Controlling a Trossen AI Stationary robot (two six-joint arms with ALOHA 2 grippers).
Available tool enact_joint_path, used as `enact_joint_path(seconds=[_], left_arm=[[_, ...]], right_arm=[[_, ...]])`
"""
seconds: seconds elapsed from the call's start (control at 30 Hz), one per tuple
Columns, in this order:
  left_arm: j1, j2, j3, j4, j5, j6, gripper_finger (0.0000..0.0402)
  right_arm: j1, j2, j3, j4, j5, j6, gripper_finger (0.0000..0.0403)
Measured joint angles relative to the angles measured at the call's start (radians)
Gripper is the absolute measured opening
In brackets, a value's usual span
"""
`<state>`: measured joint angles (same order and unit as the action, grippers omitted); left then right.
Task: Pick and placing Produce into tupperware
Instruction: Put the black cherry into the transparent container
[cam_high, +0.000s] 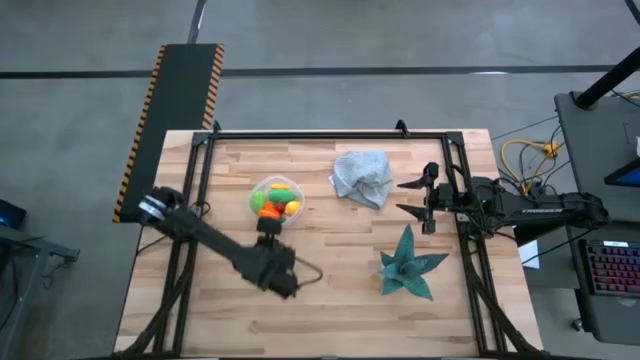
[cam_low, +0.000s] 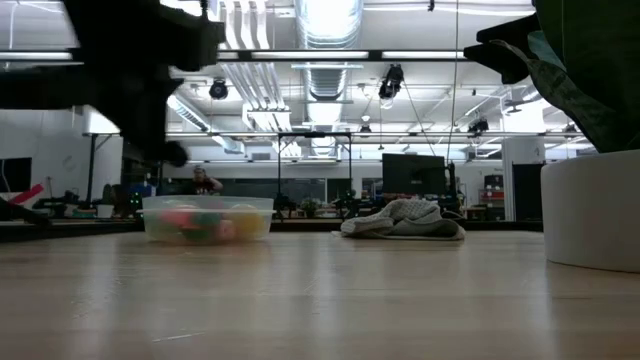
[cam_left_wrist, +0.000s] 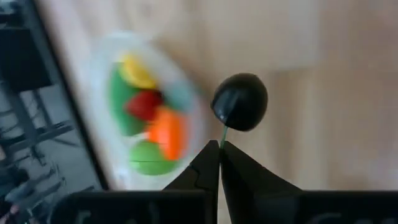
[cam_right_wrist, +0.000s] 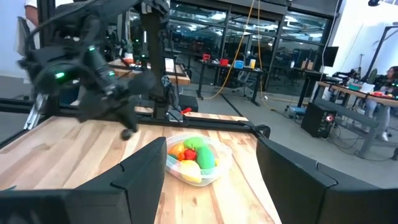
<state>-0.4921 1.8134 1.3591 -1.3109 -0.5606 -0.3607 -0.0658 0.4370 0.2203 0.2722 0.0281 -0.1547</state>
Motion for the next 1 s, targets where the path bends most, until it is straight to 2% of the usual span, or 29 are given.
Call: enact_joint_path(seconds=[0.23, 0.37, 0.47, 0.73, 1.0], left_arm=[[0.174, -0.099, -0.043, 0.011, -0.147, 0.093, 0.0000], [0.286, -0.147, -0.066, 0.024, -0.182, 0.136, 0.0000], [0.373, -0.180, -0.088, 0.059, -0.180, 0.149, 0.0000], [0.554, -0.211, -0.190, 0.233, -0.124, 0.298, 0.0000], [0.666, -0.167, -0.209, 0.343, -0.067, 0.368, 0.0000]], right_arm=[[0.000, 0.000, 0.000, 0.000, 0.000, 0.000, 0.0242], [0.000, 0.000, 0.000, 0.000, 0.000, -0.001, 0.0242], [0.000, 0.000, 0.000, 0.000, 0.000, -0.002, 0.0242], [0.000, 0.000, 0.000, 0.000, 0.000, -0.003, 0.0242], [0.000, 0.000, 0.000, -0.003, 0.000, -0.005, 0.0242]])
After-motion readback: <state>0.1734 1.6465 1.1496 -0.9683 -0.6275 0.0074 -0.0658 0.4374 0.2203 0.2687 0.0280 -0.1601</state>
